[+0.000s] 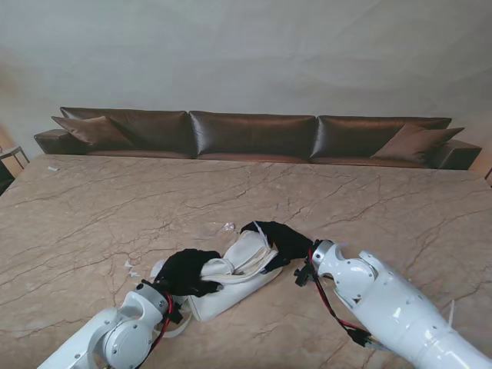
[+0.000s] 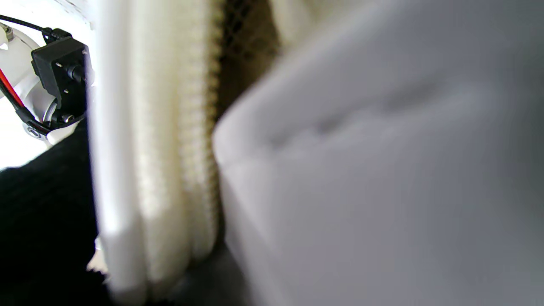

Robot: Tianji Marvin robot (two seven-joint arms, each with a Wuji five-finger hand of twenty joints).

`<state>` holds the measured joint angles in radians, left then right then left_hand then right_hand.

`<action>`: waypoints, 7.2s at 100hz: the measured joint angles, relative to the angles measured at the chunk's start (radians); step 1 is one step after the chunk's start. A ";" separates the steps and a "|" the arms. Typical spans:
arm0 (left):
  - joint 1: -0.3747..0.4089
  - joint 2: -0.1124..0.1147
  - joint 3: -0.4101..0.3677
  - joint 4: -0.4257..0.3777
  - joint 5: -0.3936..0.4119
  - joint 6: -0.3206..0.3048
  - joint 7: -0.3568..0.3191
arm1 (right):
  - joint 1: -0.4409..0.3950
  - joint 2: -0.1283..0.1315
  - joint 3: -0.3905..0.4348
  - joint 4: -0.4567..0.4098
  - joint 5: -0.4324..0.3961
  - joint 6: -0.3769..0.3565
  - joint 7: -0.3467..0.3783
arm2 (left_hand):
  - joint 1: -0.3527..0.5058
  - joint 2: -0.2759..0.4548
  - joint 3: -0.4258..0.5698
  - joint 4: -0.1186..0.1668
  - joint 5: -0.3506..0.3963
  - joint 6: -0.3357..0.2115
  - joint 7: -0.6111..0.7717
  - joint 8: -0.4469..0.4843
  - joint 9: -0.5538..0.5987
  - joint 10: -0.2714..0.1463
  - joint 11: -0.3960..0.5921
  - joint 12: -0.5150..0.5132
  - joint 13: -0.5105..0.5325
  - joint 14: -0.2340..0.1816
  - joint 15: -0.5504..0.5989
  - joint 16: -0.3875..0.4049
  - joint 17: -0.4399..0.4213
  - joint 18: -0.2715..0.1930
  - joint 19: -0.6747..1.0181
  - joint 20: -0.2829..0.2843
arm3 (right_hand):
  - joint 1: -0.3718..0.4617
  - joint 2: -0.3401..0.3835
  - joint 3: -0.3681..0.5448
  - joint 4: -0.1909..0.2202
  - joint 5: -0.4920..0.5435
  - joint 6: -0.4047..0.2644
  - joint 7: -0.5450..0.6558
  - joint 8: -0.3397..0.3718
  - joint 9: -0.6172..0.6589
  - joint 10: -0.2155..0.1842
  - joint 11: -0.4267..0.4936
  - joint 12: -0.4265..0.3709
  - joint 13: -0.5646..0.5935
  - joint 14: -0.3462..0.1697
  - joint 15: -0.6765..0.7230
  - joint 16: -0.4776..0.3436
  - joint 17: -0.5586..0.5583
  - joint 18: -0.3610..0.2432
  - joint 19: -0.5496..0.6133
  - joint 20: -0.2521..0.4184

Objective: Pack the cosmetics bag

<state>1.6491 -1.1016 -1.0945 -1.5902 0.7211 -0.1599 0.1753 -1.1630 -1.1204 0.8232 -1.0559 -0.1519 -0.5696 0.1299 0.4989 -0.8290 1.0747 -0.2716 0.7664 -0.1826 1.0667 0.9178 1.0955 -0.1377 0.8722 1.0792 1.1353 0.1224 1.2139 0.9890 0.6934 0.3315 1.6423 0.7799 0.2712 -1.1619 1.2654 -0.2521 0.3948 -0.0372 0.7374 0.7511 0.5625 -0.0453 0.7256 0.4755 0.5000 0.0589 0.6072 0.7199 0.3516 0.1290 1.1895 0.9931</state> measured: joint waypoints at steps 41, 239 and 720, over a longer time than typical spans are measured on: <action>0.095 -0.001 -0.132 -0.092 0.089 -0.011 -0.081 | 0.002 -0.060 -0.010 0.063 0.025 -0.029 -0.084 | -0.148 0.315 -0.362 0.172 -0.417 0.183 -0.537 -0.474 -0.616 0.011 -0.336 -0.499 -0.601 0.010 -0.835 -0.241 -0.560 -0.001 -0.732 -0.029 | 0.069 0.071 -0.044 -0.122 0.324 -0.009 0.208 -0.004 0.422 -0.013 0.052 0.231 0.337 0.036 0.276 0.257 0.257 0.047 0.314 0.009; -0.192 0.005 0.193 -0.079 0.297 0.204 0.001 | 0.025 -0.091 -0.052 0.105 -0.028 -0.055 -0.166 | 0.260 0.484 -0.423 0.045 -0.244 -0.173 -0.147 -0.020 -0.854 0.032 -0.463 -0.631 -0.965 -0.022 -0.958 -0.385 -0.759 -0.134 -1.112 -0.089 | 0.082 0.122 -0.059 -0.124 0.434 -0.033 0.208 0.158 0.510 -0.013 0.077 0.285 0.401 0.048 0.359 0.318 0.312 0.051 0.408 0.003; 0.208 0.040 -0.451 -0.195 -0.126 -0.263 -0.318 | -0.198 0.013 0.232 -0.209 -0.590 0.113 -0.286 | 0.103 0.467 -0.197 0.108 -0.169 -0.078 -0.153 0.139 -0.757 0.054 -0.483 -0.563 -1.012 -0.053 -1.061 -0.406 -0.753 -0.195 -1.512 -0.271 | -0.116 0.246 -0.089 -0.014 -0.021 0.019 -0.177 -0.379 -0.099 -0.003 -0.112 -0.105 -0.002 0.006 -0.084 -0.007 -0.097 0.029 -0.115 -0.074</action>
<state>1.8570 -1.0616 -1.5450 -1.7850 0.5947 -0.4231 -0.1423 -1.3614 -1.1077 1.0553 -1.2651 -0.7424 -0.4563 -0.1566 0.6016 -0.3623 0.8782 -0.1638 0.5975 -0.2610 0.9133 1.0571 0.3387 -0.0835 0.3895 0.5161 0.1238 0.0695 0.1524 0.5833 -0.0595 0.1369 0.1308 0.5085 0.1548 -0.9155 1.1759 -0.2662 0.3741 -0.0186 0.5608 0.3724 0.4637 -0.0480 0.6132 0.3706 0.4977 0.0649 0.5228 0.7132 0.2546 0.1575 1.0743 0.9191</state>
